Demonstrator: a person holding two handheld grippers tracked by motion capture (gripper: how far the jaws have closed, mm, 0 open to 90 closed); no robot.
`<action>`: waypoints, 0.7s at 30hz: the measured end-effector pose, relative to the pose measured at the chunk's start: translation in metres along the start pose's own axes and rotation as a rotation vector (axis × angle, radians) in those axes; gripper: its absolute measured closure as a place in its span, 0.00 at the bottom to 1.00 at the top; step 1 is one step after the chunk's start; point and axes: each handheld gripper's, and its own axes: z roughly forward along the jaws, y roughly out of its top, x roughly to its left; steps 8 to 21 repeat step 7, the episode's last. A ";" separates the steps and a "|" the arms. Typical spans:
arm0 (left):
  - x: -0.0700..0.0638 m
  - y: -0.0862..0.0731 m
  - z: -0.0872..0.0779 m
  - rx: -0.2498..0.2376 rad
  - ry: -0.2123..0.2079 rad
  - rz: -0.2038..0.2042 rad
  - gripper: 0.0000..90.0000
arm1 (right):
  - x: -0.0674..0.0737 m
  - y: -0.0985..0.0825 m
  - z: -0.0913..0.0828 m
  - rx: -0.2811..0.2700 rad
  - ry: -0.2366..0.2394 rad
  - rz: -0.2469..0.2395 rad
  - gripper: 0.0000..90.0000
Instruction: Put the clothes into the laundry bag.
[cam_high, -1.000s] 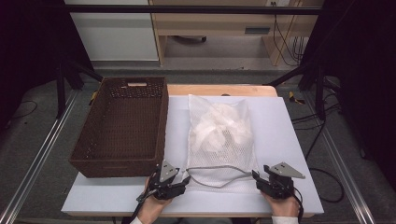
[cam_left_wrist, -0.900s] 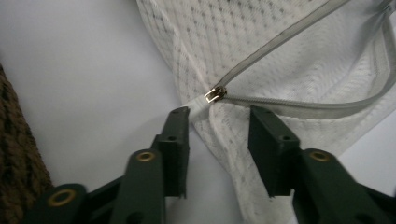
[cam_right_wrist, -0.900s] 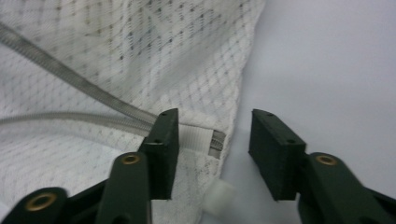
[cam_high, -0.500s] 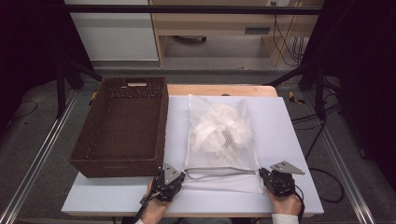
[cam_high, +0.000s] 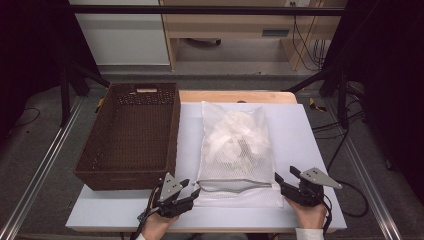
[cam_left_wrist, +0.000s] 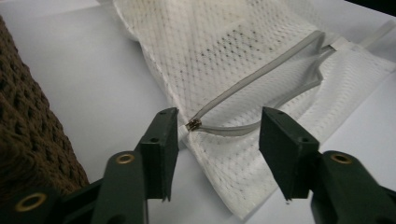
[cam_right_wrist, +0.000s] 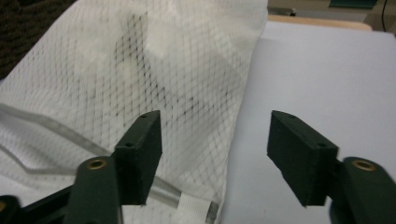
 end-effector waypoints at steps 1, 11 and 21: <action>-0.001 0.001 -0.002 -0.001 -0.009 0.013 0.48 | -0.001 0.003 0.000 -0.006 -0.003 0.006 0.35; 0.002 0.003 -0.012 0.004 -0.031 0.043 0.38 | 0.000 0.016 -0.001 -0.033 -0.019 0.029 0.23; 0.002 0.003 -0.012 0.004 -0.031 0.043 0.38 | 0.000 0.016 -0.001 -0.033 -0.019 0.029 0.23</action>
